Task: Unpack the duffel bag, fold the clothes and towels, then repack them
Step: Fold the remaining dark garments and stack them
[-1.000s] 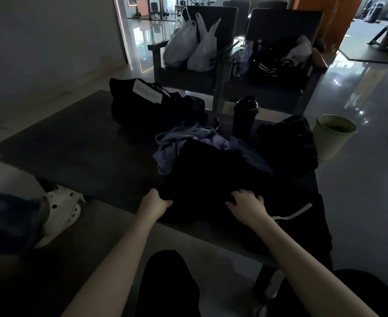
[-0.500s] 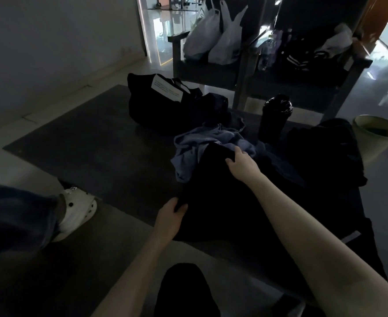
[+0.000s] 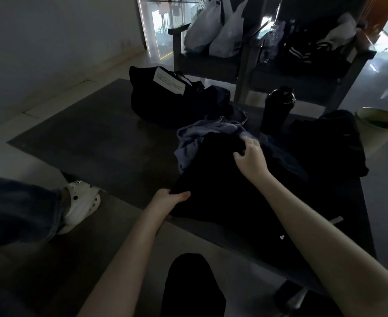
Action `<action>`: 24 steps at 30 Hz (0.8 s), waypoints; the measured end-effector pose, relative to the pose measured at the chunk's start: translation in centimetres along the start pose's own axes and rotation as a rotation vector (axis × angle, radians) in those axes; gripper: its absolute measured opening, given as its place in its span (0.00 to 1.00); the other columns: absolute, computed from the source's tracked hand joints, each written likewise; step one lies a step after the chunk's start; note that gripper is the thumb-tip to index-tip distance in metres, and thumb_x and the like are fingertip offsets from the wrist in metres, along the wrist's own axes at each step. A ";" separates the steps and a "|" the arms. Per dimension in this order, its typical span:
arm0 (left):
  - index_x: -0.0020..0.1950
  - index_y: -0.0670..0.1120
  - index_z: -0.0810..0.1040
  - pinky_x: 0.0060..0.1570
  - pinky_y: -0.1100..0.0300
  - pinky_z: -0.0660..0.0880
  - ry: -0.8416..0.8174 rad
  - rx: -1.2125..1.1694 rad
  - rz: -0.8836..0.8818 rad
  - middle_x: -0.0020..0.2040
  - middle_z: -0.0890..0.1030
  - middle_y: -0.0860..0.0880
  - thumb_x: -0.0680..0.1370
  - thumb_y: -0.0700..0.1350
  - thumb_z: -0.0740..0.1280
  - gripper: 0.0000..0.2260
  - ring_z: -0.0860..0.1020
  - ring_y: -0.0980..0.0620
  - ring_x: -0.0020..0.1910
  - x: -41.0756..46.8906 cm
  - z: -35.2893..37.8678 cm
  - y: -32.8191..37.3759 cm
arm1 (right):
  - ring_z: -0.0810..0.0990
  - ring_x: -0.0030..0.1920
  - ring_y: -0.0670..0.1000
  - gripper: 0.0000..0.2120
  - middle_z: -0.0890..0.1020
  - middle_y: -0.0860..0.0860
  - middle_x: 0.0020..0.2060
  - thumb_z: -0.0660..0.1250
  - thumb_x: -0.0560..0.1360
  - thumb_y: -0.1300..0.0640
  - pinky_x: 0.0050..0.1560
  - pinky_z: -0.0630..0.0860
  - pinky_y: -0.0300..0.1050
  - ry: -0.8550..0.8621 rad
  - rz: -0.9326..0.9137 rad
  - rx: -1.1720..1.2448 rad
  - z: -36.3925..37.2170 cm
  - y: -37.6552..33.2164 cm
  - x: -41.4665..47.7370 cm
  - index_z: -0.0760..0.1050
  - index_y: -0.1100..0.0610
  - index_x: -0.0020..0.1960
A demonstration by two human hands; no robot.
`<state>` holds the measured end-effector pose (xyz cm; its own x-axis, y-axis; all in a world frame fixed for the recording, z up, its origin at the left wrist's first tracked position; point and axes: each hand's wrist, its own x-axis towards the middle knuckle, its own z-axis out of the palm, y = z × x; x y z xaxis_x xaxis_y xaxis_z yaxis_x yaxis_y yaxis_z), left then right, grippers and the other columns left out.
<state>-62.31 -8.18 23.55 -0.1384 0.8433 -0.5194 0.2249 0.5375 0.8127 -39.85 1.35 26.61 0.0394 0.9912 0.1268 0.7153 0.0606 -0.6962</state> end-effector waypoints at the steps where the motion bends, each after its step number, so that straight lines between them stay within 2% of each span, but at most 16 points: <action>1: 0.58 0.40 0.77 0.41 0.58 0.77 -0.039 -0.029 -0.048 0.49 0.82 0.45 0.73 0.49 0.73 0.18 0.81 0.46 0.47 0.0 -0.2 -0.4 | 0.74 0.60 0.57 0.21 0.71 0.57 0.64 0.65 0.75 0.60 0.59 0.71 0.46 0.022 -0.035 -0.021 0.2 0.2 -1.9 0.69 0.61 0.67; 3: 0.63 0.38 0.75 0.46 0.54 0.77 -0.039 -0.193 -0.073 0.52 0.81 0.43 0.74 0.45 0.72 0.20 0.80 0.45 0.50 0.1 -0.2 -1.0 | 0.75 0.58 0.56 0.17 0.74 0.56 0.61 0.66 0.75 0.58 0.58 0.72 0.48 0.055 -0.104 -0.108 0.7 0.9 -6.0 0.73 0.60 0.63; 4: 0.64 0.39 0.74 0.46 0.53 0.76 -0.014 -0.303 -0.069 0.53 0.80 0.44 0.76 0.45 0.70 0.19 0.79 0.45 0.51 0.1 -0.1 -1.0 | 0.74 0.60 0.55 0.17 0.75 0.54 0.61 0.66 0.75 0.56 0.61 0.70 0.50 0.033 -0.112 -0.185 0.9 1.5 -7.8 0.74 0.59 0.62; 6: 0.65 0.42 0.72 0.44 0.51 0.77 0.070 -0.457 -0.069 0.57 0.77 0.44 0.79 0.45 0.66 0.16 0.77 0.44 0.54 0.1 -0.1 -0.7 | 0.69 0.66 0.54 0.19 0.73 0.52 0.65 0.63 0.76 0.52 0.69 0.61 0.55 -0.125 -0.059 -0.365 1.0 2.9 -10.3 0.71 0.55 0.66; 7: 0.65 0.42 0.72 0.43 0.51 0.77 0.127 -0.458 -0.066 0.58 0.76 0.42 0.79 0.45 0.65 0.15 0.76 0.42 0.55 0.0 0.0 -0.6 | 0.66 0.69 0.53 0.20 0.70 0.51 0.68 0.62 0.77 0.51 0.71 0.57 0.57 -0.229 -0.021 -0.430 0.8 3.7 -11.1 0.69 0.54 0.68; 9: 0.64 0.40 0.72 0.44 0.51 0.76 0.320 -0.204 -0.011 0.59 0.76 0.40 0.80 0.43 0.63 0.14 0.76 0.41 0.54 -0.3 0.7 -0.4 | 0.60 0.72 0.53 0.23 0.64 0.50 0.72 0.60 0.78 0.49 0.73 0.52 0.58 -0.360 0.016 -0.457 0.0 4.8 -12.1 0.65 0.53 0.71; 10: 0.63 0.40 0.72 0.46 0.52 0.74 0.436 0.020 0.041 0.59 0.76 0.41 0.79 0.42 0.63 0.14 0.76 0.42 0.54 -0.7 1.3 -0.4 | 0.59 0.73 0.53 0.23 0.63 0.50 0.73 0.60 0.78 0.49 0.73 0.52 0.57 -0.342 0.008 -0.437 -0.5 5.1 -12.4 0.64 0.52 0.72; 11: 0.64 0.41 0.71 0.49 0.51 0.74 0.538 0.240 0.120 0.61 0.74 0.42 0.78 0.42 0.64 0.15 0.75 0.43 0.55 -1.3 2.0 -0.5 | 0.59 0.73 0.53 0.22 0.63 0.50 0.73 0.60 0.79 0.49 0.74 0.52 0.56 -0.281 -0.002 -0.408 -1.1 5.3 -12.8 0.65 0.52 0.71; 13: 0.66 0.44 0.71 0.57 0.49 0.72 0.635 0.572 0.429 0.64 0.72 0.45 0.76 0.43 0.67 0.18 0.73 0.44 0.61 -2.2 3.8 -1.1 | 0.62 0.72 0.53 0.21 0.66 0.50 0.72 0.61 0.79 0.50 0.73 0.54 0.53 -0.120 -0.010 -0.366 -2.4 5.5 -13.3 0.68 0.53 0.70; 14: 0.67 0.44 0.72 0.60 0.48 0.71 0.586 0.674 0.601 0.65 0.72 0.45 0.76 0.43 0.68 0.20 0.72 0.45 0.63 -2.5 5.0 -1.4 | 0.63 0.72 0.53 0.20 0.67 0.51 0.71 0.61 0.78 0.50 0.72 0.55 0.52 -0.047 -0.010 -0.362 -3.1 5.7 -13.5 0.69 0.54 0.69; 16: 0.69 0.44 0.72 0.66 0.50 0.66 0.307 0.765 0.784 0.68 0.72 0.47 0.78 0.46 0.66 0.20 0.69 0.47 0.68 -2.8 7.4 -1.8 | 0.64 0.71 0.53 0.20 0.68 0.52 0.71 0.61 0.78 0.51 0.72 0.56 0.54 0.052 0.045 -0.379 -4.4 6.4 -13.8 0.70 0.55 0.68; 18: 0.70 0.47 0.71 0.70 0.50 0.60 -0.010 0.802 0.733 0.71 0.69 0.50 0.81 0.51 0.61 0.19 0.64 0.51 0.71 -3.3 9.7 -2.1 | 0.62 0.72 0.56 0.22 0.66 0.54 0.71 0.61 0.78 0.50 0.72 0.55 0.58 0.077 0.194 -0.409 -5.8 7.6 -13.9 0.68 0.56 0.69; 19: 0.70 0.48 0.70 0.71 0.50 0.58 -0.111 0.846 0.684 0.71 0.68 0.51 0.81 0.53 0.58 0.19 0.63 0.51 0.72 -3.5 10.6 -2.3 | 0.61 0.72 0.57 0.23 0.64 0.56 0.72 0.61 0.78 0.49 0.71 0.54 0.60 0.067 0.284 -0.429 -6.4 8.3 -13.9 0.66 0.56 0.70; 20: 0.70 0.49 0.70 0.71 0.49 0.57 -0.165 0.913 0.639 0.72 0.66 0.51 0.82 0.55 0.56 0.19 0.61 0.50 0.73 -3.6 11.4 -2.5 | 0.60 0.72 0.59 0.24 0.62 0.57 0.73 0.60 0.78 0.48 0.70 0.55 0.62 0.047 0.374 -0.442 -7.1 9.1 -14.0 0.64 0.57 0.71; 22: 0.71 0.48 0.69 0.72 0.46 0.54 -0.164 0.977 0.603 0.73 0.63 0.51 0.82 0.56 0.53 0.21 0.57 0.49 0.74 -4.0 12.7 -2.8 | 0.60 0.71 0.61 0.26 0.61 0.60 0.72 0.59 0.78 0.46 0.69 0.57 0.63 0.014 0.538 -0.444 -8.1 10.2 -14.4 0.61 0.59 0.71; 24: 0.70 0.48 0.70 0.72 0.46 0.54 -0.125 0.930 0.583 0.73 0.64 0.51 0.82 0.56 0.52 0.21 0.57 0.49 0.74 -4.3 13.4 -2.9 | 0.63 0.69 0.62 0.26 0.65 0.61 0.69 0.59 0.78 0.45 0.66 0.62 0.62 0.039 0.617 -0.470 -8.6 11.0 -14.8 0.63 0.61 0.69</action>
<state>-49.47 -13.42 19.95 0.3120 0.9315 -0.1868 0.8686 -0.2000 0.4533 -26.59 -13.68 23.20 0.5450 0.8238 -0.1559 0.7765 -0.5661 -0.2768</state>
